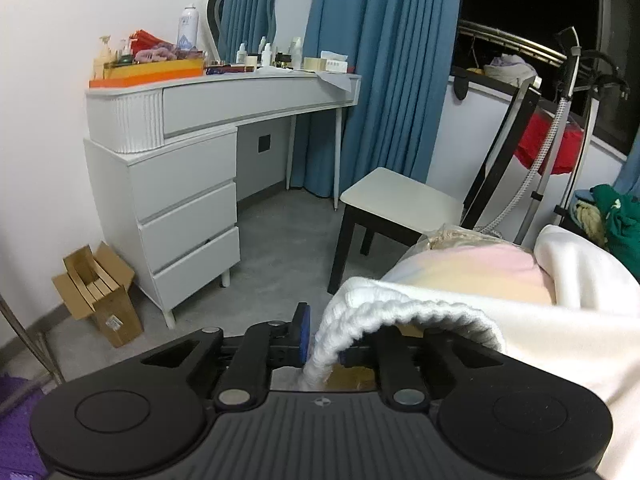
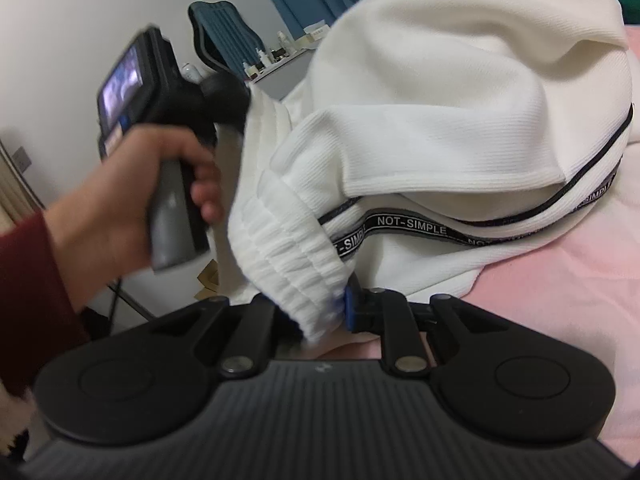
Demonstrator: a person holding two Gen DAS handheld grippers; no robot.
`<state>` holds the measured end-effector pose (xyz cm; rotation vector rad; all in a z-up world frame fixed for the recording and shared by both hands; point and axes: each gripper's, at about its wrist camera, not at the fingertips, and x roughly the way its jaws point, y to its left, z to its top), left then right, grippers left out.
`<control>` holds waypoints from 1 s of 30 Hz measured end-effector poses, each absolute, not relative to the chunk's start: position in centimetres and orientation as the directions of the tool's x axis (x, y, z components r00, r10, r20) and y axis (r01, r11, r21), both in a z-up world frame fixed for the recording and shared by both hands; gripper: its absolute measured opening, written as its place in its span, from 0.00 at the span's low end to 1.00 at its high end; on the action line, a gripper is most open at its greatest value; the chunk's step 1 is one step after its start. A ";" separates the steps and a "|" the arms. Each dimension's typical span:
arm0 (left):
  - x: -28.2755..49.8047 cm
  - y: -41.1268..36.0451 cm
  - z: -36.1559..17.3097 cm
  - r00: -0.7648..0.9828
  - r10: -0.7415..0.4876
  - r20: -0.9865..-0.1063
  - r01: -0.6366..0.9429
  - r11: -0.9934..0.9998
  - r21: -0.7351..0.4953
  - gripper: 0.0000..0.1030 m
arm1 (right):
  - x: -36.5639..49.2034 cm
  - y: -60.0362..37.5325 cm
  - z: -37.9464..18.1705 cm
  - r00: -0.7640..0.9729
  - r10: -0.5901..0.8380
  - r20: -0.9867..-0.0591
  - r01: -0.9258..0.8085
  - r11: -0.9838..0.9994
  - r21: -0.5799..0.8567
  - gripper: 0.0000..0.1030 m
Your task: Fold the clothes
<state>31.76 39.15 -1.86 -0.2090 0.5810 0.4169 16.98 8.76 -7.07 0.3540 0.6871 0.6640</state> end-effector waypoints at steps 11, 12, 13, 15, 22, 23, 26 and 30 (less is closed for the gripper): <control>20.1 35.0 0.1 0.744 0.451 -0.493 -0.470 0.878 0.094 0.90 | 14.5 5.3 -5.5 0.666 0.564 -0.488 -0.433 0.825 0.363 0.71; 19.1 34.5 0.4 0.744 0.453 -0.490 -0.475 0.875 0.089 0.91 | 14.3 4.9 -5.4 0.679 0.541 -0.495 -0.417 0.840 0.346 0.79; 18.1 34.0 0.8 0.745 0.455 -0.488 -0.480 0.873 0.081 0.93 | 14.3 4.5 -5.2 0.685 0.528 -0.502 -0.407 0.849 0.338 0.81; 16.2 33.1 1.6 0.744 0.455 -0.490 -0.495 0.867 0.054 0.95 | 13.5 4.0 -4.9 0.685 0.520 -0.511 -0.408 0.854 0.322 0.79; 10.7 28.9 4.9 0.763 0.419 -0.492 -0.490 0.872 -0.017 0.95 | 12.0 5.2 -4.1 0.690 0.497 -0.525 -0.436 0.866 0.246 0.79; 10.2 28.2 5.4 0.763 0.416 -0.495 -0.488 0.873 -0.017 0.95 | 12.2 5.7 -4.4 0.697 0.494 -0.520 -0.432 0.868 0.246 0.79; 8.7 26.8 6.7 0.770 0.414 -0.486 -0.478 0.878 -0.008 0.95 | 12.9 7.7 -5.0 0.739 0.445 -0.506 -0.403 0.894 0.198 0.80; 7.4 26.0 8.3 0.777 0.399 -0.488 -0.463 0.886 -0.014 0.95 | 13.6 10.3 -5.4 0.794 0.367 -0.485 -0.351 0.928 0.127 0.81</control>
